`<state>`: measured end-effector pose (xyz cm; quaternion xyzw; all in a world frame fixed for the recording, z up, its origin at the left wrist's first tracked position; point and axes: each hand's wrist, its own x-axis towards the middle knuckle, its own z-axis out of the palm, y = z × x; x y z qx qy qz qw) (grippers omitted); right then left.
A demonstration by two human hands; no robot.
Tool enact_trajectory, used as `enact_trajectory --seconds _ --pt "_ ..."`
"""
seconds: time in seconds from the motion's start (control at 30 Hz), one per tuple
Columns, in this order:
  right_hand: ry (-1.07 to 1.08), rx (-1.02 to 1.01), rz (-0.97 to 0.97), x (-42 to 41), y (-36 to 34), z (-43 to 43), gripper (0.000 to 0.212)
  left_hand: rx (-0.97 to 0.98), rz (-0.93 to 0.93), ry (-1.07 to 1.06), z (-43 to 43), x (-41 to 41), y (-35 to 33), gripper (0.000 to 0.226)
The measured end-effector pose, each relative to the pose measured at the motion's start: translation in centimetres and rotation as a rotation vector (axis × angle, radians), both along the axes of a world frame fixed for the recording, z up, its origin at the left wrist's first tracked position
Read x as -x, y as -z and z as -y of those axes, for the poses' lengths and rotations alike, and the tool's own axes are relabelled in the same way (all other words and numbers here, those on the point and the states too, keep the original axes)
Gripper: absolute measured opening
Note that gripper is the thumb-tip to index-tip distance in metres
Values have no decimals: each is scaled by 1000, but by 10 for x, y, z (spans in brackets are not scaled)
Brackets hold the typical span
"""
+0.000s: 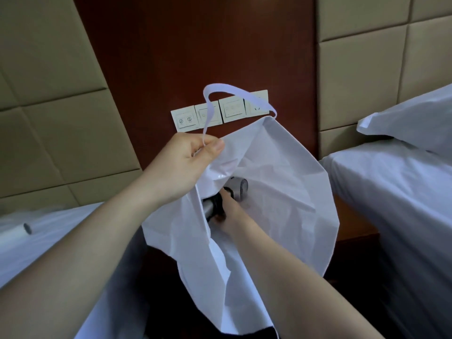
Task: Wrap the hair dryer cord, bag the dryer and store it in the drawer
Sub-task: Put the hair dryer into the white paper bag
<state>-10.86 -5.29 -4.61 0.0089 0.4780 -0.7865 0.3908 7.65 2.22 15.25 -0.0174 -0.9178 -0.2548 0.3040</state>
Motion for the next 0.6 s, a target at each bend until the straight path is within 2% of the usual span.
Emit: enact_trajectory --seconds 0.13,0.33,0.4,0.6 --pt "21 -18 -32 -9 -18 2 74 -42 9 -20 11 1 1 43" --pt "13 72 -13 -3 -7 10 52 -41 25 -18 26 6 5 47" --pt "-27 75 -10 -1 4 15 62 -45 32 -20 31 8 7 49" --pt "-131 -238 -201 3 -1 7 52 -47 50 -27 38 6 19 45"
